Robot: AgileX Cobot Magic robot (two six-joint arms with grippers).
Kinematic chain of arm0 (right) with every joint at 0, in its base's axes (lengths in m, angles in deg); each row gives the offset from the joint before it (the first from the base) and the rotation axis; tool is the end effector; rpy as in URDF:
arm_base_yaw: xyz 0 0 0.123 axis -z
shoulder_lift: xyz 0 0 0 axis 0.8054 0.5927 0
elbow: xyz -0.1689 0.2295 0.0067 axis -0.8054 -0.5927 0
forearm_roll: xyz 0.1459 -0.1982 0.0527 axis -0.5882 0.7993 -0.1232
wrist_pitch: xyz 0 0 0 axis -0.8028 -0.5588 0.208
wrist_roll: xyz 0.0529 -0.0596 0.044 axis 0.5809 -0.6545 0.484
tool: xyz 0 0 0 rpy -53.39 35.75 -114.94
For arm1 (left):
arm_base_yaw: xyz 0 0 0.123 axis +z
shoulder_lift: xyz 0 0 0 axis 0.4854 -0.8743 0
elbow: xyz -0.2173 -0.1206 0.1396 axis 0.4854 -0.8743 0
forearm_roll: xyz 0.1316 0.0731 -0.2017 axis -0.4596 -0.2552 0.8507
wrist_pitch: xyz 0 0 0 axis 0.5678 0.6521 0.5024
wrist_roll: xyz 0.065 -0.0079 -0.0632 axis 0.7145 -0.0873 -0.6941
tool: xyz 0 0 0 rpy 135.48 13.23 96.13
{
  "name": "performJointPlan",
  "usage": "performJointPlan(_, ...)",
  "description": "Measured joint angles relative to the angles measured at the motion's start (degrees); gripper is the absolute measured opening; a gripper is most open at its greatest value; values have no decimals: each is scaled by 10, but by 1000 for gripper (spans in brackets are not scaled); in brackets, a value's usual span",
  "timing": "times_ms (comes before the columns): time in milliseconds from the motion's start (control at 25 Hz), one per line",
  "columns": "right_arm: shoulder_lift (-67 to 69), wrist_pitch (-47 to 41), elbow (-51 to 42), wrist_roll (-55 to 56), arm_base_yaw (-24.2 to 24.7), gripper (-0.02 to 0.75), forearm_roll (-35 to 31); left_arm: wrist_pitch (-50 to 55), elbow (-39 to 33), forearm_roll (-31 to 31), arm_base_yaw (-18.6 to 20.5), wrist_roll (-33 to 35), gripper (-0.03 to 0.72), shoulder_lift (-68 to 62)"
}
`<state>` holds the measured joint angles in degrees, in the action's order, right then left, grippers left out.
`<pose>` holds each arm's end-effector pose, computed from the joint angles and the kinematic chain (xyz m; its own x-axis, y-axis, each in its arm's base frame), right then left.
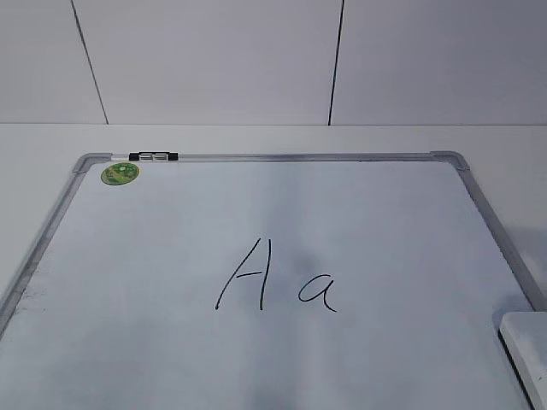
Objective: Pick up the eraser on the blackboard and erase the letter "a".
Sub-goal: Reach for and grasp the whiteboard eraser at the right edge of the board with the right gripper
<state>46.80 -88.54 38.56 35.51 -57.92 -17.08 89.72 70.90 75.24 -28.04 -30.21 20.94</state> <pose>0.0952 0.0144 0.2685 -0.9237 -0.0137 -0.3829 -0.0540 0.9941 0.0945 -0.0063 -0.0034 0.2762 -0.4975 -0.0796 -0.8638 -0.0208 0.9966 -0.0798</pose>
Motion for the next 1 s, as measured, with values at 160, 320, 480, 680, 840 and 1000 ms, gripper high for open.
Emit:
performJointPlan(160,80,-7,58,0,0,655,-19,0,0,3,0,0,235,0)
performJointPlan(320,171,-36,108,0,0,655,-27,0,0,5,0,0,235,0)
performJointPlan(480,224,-37,131,0,0,655,-33,0,0,6,0,0,235,0)
performJointPlan(680,227,-38,131,1,0,627,-34,0,0,6,0,0,235,0)
performJointPlan(840,227,-39,131,1,0,613,-32,0,0,6,0,0,235,0)
performJointPlan(1000,234,-39,131,-6,0,665,-30,0,0,6,0,0,235,0)
